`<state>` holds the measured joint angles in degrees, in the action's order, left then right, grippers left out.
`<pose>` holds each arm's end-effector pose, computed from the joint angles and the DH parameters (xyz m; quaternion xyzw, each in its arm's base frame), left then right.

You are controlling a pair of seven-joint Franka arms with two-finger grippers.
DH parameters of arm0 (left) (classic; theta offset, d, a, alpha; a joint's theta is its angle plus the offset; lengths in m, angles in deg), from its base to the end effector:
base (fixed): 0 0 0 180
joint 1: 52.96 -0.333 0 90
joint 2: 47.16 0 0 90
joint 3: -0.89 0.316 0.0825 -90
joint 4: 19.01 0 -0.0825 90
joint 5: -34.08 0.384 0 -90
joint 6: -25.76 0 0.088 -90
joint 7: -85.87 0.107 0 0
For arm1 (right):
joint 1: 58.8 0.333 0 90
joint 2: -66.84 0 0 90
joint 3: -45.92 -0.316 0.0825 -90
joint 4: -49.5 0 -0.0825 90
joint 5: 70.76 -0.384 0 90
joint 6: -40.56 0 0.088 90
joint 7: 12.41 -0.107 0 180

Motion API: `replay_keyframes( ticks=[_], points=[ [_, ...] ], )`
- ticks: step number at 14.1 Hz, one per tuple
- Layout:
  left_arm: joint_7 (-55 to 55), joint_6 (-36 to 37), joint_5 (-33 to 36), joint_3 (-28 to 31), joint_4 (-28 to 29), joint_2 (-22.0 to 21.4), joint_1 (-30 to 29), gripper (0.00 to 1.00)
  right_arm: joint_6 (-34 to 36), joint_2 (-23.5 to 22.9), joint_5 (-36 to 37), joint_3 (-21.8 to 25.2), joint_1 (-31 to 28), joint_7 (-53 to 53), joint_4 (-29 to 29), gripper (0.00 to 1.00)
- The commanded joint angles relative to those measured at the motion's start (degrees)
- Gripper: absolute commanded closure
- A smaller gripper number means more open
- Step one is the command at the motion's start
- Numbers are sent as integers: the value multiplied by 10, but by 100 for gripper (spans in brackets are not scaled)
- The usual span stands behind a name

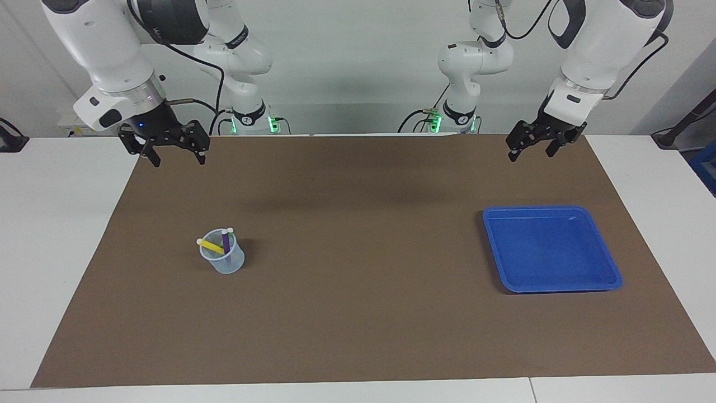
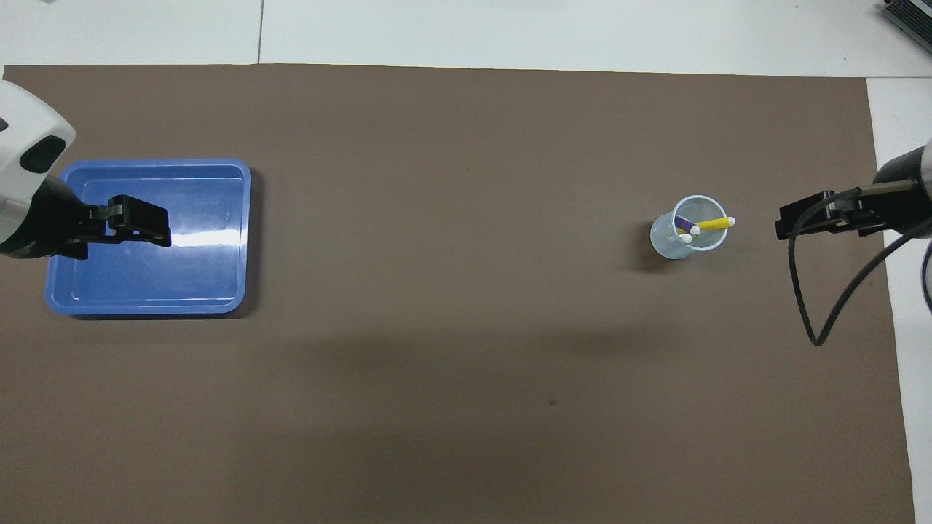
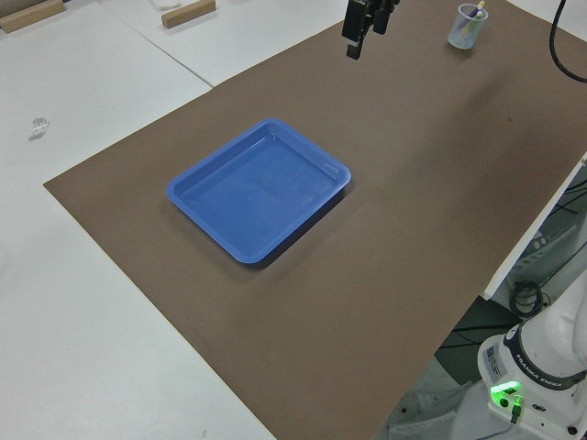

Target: Right arm passes pens to left for tray arrangement

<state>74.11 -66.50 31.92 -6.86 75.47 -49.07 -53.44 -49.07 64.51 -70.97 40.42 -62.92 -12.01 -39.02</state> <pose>0.5417 -0.0742 0.6092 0.9991 0.0400 -0.0056 0.0159 0.5660 0.0129 0.6134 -0.9998 -0.0155 0.0106 0.0037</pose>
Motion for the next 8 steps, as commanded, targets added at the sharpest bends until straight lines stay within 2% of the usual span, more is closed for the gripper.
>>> replay_keyframes(
  ticks=[1, 8],
  points=[
    [6, 2, 10, 0, 12, -13, 0, 0, -4, 7, 2, -2, -2, 7, -4, 0],
    [2, 4, 8, -1, 12, -13, 0, 0, 16, 12, 1, -2, -2, 7, -10, 0]
  ],
)
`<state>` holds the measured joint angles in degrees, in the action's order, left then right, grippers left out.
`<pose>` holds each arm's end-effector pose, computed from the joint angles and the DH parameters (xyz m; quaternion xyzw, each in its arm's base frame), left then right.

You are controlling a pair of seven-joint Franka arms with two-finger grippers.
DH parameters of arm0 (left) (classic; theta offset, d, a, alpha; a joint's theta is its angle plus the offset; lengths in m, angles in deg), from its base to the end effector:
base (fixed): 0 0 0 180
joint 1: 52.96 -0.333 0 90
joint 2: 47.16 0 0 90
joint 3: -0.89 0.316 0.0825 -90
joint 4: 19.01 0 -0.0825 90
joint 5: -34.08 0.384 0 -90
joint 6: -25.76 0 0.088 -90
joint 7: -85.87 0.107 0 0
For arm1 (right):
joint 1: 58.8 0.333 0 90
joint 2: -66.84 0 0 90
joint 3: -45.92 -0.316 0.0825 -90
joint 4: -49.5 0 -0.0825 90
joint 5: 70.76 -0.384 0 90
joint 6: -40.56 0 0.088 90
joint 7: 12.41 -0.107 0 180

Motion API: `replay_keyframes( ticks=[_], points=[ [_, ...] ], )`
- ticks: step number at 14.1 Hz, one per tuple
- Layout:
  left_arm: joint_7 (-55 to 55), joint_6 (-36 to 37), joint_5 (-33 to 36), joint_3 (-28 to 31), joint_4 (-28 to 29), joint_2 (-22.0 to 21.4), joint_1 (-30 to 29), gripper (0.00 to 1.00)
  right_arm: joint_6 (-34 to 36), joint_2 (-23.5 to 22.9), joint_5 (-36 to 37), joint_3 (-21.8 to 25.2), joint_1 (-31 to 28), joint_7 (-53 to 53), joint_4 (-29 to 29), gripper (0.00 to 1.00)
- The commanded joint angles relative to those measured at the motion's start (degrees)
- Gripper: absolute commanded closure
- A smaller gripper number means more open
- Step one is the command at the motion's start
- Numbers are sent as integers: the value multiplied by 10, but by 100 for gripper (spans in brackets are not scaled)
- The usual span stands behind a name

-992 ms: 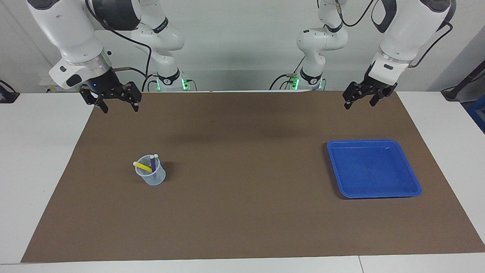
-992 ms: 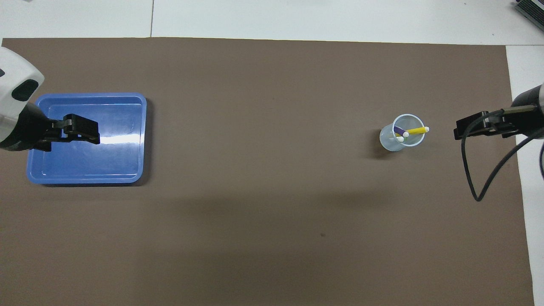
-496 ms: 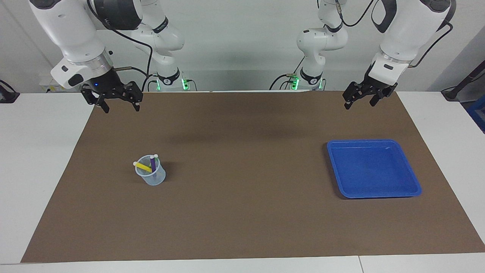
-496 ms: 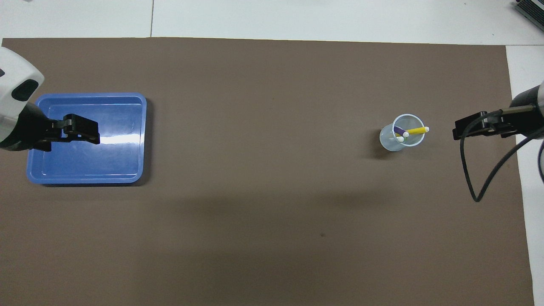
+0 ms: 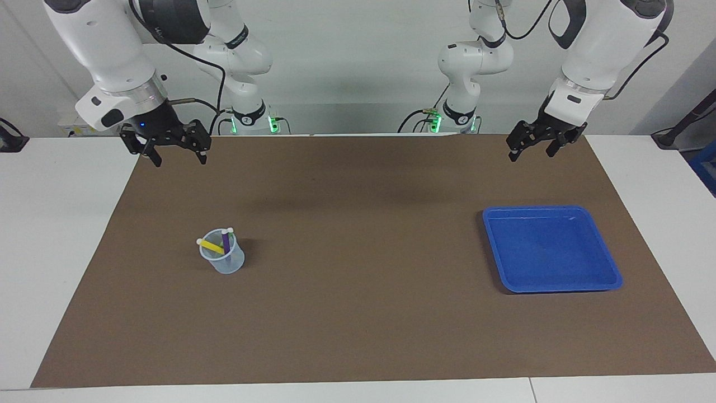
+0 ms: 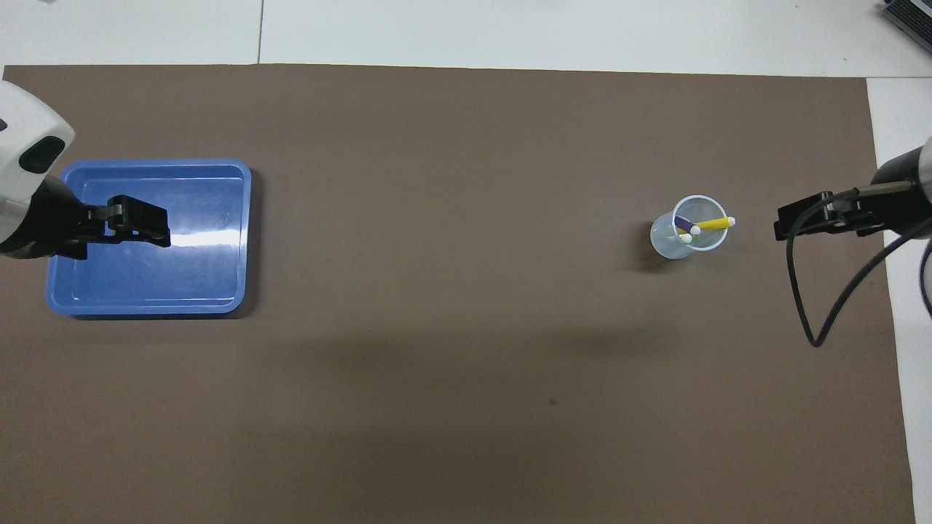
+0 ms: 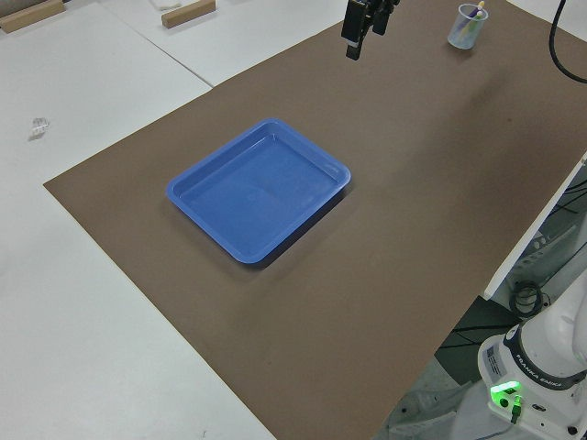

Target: Right arm passes pens to left for tray arrangement

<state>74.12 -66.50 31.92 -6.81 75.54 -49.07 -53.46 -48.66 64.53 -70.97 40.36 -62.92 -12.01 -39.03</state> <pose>0.5417 -0.0736 0.6086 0.9990 0.0405 -0.0061 0.0158 0.5651 0.0135 0.6129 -0.9998 -0.0160 0.0141 0.0037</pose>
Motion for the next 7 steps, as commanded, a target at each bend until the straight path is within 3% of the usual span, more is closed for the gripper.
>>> replay_keyframes(
  ticks=[1, 7],
  points=[
    [1, 2, 8, -1, 12, -13, 1, 0, 21, 16, 1, -1, -3, 8, -15, 0],
    [1, -2, 5, -1, 13, -13, -5, 0, 18, 26, 2, 0, -10, 7, -34, 0]
  ],
)
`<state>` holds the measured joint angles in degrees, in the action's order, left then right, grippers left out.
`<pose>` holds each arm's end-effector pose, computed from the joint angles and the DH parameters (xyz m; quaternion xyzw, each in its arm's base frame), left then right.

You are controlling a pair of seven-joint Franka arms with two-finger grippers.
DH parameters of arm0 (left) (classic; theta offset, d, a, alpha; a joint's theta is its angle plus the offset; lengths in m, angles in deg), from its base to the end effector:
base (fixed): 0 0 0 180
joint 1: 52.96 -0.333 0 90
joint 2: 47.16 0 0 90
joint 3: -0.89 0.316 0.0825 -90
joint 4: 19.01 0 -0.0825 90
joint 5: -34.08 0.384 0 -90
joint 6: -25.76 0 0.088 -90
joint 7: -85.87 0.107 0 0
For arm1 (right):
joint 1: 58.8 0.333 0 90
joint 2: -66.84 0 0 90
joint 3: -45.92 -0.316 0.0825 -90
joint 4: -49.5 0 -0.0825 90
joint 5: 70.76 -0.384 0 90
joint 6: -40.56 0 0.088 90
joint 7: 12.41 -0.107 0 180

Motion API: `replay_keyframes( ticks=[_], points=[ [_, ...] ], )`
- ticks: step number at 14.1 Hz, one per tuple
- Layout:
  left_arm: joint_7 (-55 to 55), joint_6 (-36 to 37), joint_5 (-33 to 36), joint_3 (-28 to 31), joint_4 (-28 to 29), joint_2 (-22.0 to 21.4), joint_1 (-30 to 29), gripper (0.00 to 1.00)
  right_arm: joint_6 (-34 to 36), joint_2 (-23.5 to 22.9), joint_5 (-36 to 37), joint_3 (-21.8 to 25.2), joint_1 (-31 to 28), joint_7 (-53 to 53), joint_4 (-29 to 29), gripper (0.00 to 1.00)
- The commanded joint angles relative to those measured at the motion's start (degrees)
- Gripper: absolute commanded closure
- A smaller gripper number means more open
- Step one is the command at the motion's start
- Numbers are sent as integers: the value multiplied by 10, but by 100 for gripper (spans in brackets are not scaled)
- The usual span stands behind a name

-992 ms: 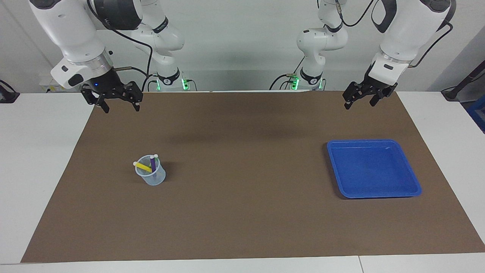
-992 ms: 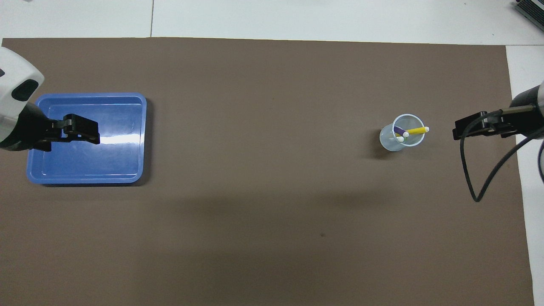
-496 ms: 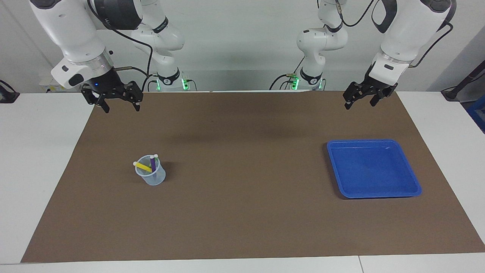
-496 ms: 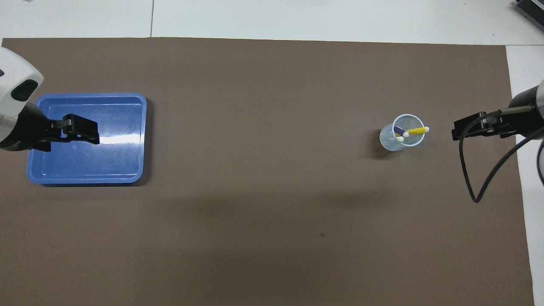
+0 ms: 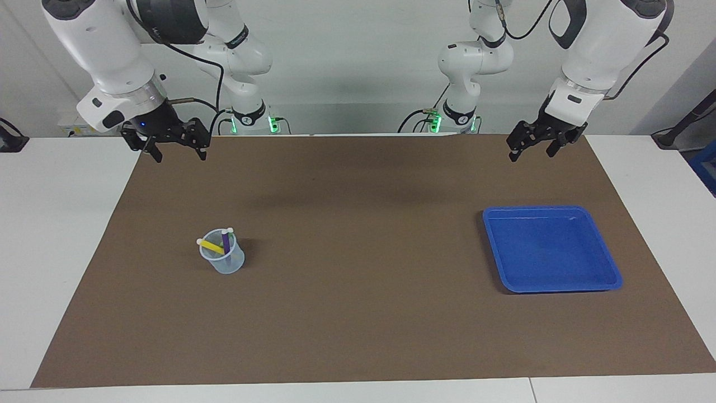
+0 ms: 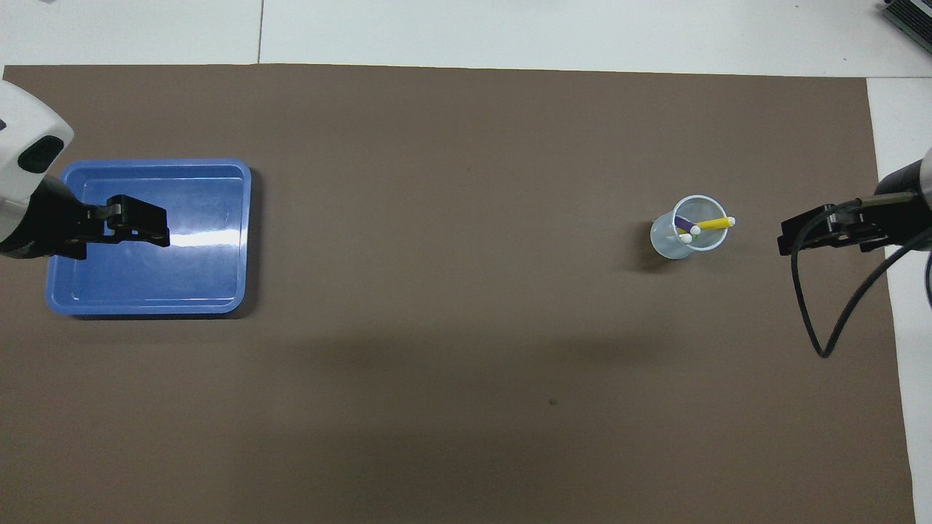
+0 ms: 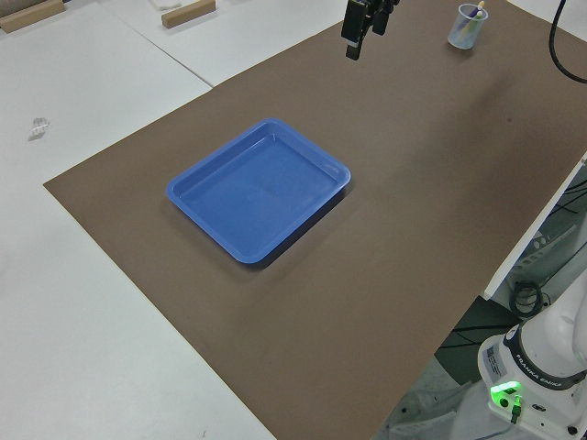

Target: Right arm passes pens to left for tray arrangement

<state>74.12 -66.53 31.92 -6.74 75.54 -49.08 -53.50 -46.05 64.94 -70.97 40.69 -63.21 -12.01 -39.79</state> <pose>0.5419 -0.0725 0.6088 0.9990 0.0415 -0.0058 0.0159 0.5576 0.0075 0.6070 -0.9991 -0.0107 0.0399 0.0032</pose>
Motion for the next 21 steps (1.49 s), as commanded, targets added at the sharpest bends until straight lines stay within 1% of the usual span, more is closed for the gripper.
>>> replay_keyframes(
  ticks=[1, 5, 8, 10, 12, 13, 14, 15, 16, 18, 19, 21],
  points=[
    [1, -3, 5, -1, 19, -14, 0, 0, -7, 22, 2, -3, -7, 7, -26, 0],
    [0, -3, 5, -2, 17, -14, 6, 0, -9, 26, 2, -3, -7, 19, -36, 0],
    [-1, -4, 5, -2, 13, -12, 13, 0, -3, 26, 6, -2, -7, 52, -33, 0],
    [-2, -10, 5, -2, 13, -12, 14, 0, -13, 27, 11, -3, -6, 51, -40, 0],
    [1, -16, 5, -2, 14, -12, 14, 0, -56, 41, 11, -3, -4, 51, -74, 0],
    [-3, -19, 6, -2, 17, -13, 14, 0, -85, 44, 11, -3, -7, 54, -89, 0],
    [-4, -19, 6, -2, 19, -13, 14, 0, -95, 40, 11, -1, -12, 67, -98, 0],
    [-4, -20, 5, -2, 19, -13, 14, 0, -115, 36, 9, -1, -30, 109, -115, 0],
    [-3, -19, 6, -3, 18, -13, 15, 0, -161, 30, 5, -1, -43, 157, -130, 0],
    [-1, -15, 5, -3, 17, -13, 14, 0, -203, 2, -3, -2, -71, 184, -133, 0],
    [-2, -13, 5, -5, 18, -13, 15, 0, -210, -16, -13, -2, -75, 192, -130, 0],
    [-3, -29, 5, -11, 18, -13, 19, 0, -255, -56, -22, -2, -75, 192, -130, 0]
  ],
)
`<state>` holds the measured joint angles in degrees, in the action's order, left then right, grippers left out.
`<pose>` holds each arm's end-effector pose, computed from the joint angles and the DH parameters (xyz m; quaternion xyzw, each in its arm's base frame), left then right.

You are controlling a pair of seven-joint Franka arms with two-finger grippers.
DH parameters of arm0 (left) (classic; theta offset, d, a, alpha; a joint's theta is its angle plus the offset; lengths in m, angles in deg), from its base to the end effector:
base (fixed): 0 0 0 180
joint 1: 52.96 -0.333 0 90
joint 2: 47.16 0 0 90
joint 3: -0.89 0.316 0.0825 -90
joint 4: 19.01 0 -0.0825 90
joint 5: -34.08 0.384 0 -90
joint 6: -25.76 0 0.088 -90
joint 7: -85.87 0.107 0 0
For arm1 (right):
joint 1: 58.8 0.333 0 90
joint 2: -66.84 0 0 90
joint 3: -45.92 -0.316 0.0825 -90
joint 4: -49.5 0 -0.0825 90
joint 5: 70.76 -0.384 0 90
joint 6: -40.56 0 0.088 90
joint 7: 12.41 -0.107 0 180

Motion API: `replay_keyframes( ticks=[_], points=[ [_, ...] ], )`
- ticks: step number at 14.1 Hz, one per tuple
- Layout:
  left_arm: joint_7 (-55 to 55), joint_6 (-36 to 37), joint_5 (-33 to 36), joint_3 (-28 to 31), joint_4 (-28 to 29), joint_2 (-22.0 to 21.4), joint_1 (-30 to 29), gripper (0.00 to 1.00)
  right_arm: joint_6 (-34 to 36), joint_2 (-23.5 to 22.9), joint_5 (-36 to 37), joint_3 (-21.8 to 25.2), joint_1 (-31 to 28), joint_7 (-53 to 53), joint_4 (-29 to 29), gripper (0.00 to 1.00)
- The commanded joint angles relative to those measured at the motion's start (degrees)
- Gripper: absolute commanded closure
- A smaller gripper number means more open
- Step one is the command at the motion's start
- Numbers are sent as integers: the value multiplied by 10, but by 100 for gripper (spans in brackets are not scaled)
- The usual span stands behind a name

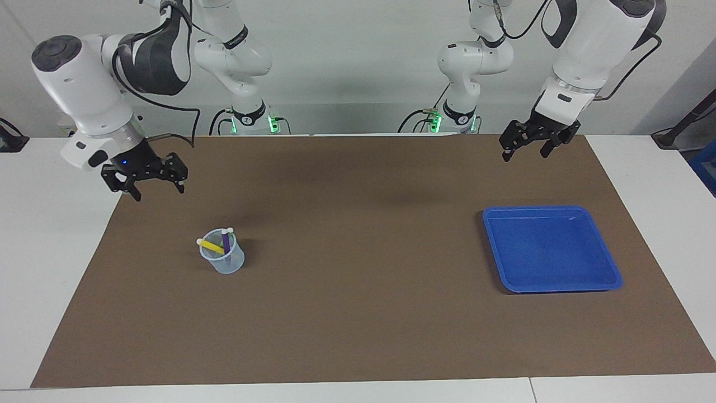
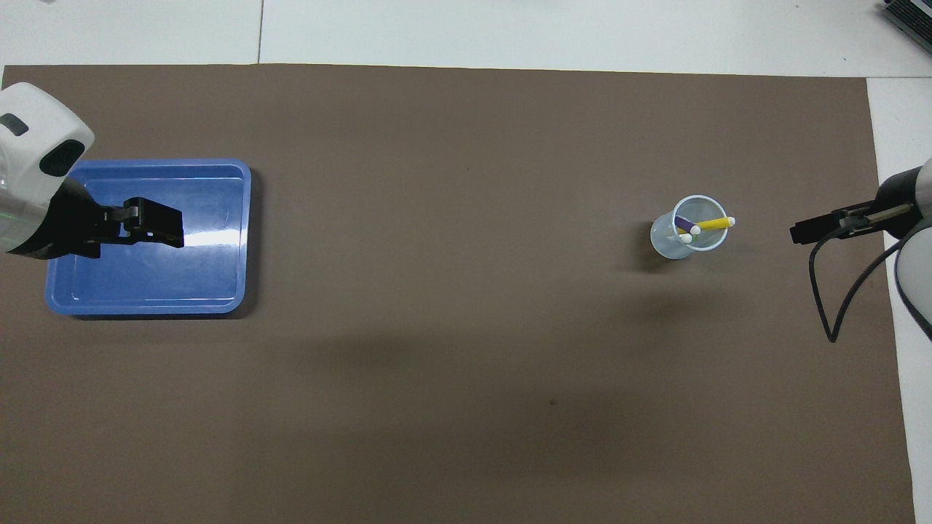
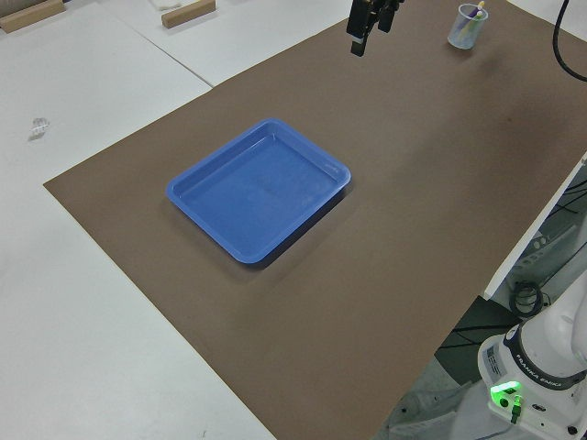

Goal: Right arm passes pens to left for tray arrangement
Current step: 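Reach the right gripper to the yellow pen in the cup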

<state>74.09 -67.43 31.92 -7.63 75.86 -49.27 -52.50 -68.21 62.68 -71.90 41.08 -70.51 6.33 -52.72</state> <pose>0.5397 -0.0907 0.6092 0.9995 0.0255 0.0006 0.0165 0.5850 -0.0702 0.5100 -0.9947 -0.1002 -0.0232 0.0076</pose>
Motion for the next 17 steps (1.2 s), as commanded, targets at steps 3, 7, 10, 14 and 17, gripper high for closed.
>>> replay_keyframes(
  ticks=[3, 7, 10, 14, 17],
  points=[
    [-3, -23, 5, -1, 15, -11, 9, 0, -69, -68, -28, -7, 12, -8, 4, 0],
    [-3, -20, 5, 0, 15, -11, 3, 0, -79, -95, -130, -8, 12, 40, 19, 0],
    [-1, -16, 6, 0, 16, -11, 3, 0, -78, -95, -171, -8, 11, 96, 18, 0],
    [-3, -16, 5, -1, 34, -22, 0, 0, -98, -111, -172, -7, 4, 172, 5, 1],
    [-14, -16, 4, 3, 41, -24, -1, 0, -100, -112, -172, -7, 5, 175, 4, 11]
  ],
)
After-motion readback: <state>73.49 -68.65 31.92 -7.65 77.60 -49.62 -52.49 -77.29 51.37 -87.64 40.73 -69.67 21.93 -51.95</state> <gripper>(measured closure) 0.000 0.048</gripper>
